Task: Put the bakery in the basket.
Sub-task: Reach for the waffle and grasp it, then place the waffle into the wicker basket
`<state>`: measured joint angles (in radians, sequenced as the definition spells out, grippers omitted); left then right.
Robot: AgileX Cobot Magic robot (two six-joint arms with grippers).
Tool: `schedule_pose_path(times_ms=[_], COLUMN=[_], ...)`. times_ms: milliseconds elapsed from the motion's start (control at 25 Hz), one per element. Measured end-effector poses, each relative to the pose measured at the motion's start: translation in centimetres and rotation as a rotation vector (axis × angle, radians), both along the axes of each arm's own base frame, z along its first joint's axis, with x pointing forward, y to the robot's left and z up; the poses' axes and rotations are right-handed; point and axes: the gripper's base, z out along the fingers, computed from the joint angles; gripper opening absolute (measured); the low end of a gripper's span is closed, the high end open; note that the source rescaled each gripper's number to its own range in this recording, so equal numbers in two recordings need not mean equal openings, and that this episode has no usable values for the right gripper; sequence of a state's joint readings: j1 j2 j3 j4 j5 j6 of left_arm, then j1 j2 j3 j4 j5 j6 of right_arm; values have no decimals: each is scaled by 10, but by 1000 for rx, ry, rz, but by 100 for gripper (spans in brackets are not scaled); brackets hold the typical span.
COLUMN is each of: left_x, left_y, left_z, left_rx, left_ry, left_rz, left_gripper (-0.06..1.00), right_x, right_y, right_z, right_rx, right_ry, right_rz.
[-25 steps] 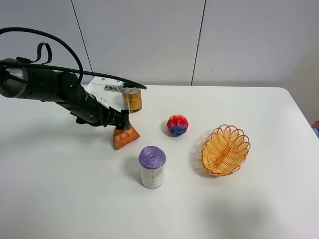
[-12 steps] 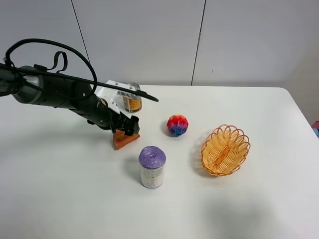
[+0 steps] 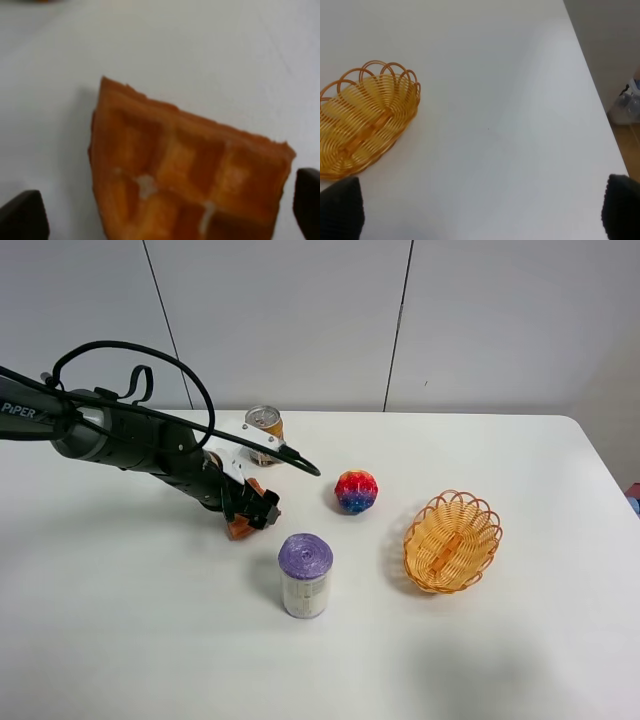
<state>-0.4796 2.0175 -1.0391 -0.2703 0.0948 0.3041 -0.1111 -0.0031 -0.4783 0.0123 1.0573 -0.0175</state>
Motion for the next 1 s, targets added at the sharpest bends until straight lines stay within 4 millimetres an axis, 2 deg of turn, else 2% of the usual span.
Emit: schedule_pose_path(times_ms=[200, 400, 560, 600, 680, 720, 760, 800, 1000], left_x=[1, 0, 1, 1, 1, 1, 1, 1, 0], left_y=[0, 0, 0, 0, 0, 0, 0, 0, 0], left_z=[-2, -16, -18, -18, -18, -19, -19, -20, -19], left_rx=[2, 20, 27, 27, 25, 23, 21, 21, 20], left_ry=[-4, 30, 22, 22, 25, 27, 29, 31, 37], left_rz=[-1, -2, -13, -14, -9, -5, 0, 2, 3], left_gripper=[100, 100, 100, 96, 73, 50, 20, 1, 1], right_x=[0, 0, 0, 0, 0, 0, 0, 0, 0], right_y=[0, 0, 0, 0, 0, 0, 0, 0, 0], right_z=[0, 0, 0, 0, 0, 0, 0, 0, 0], right_rx=[0, 0, 0, 0, 0, 0, 0, 0, 0], right_ry=[0, 0, 0, 0, 0, 0, 0, 0, 0], right_rz=[0, 0, 0, 0, 0, 0, 0, 0, 0])
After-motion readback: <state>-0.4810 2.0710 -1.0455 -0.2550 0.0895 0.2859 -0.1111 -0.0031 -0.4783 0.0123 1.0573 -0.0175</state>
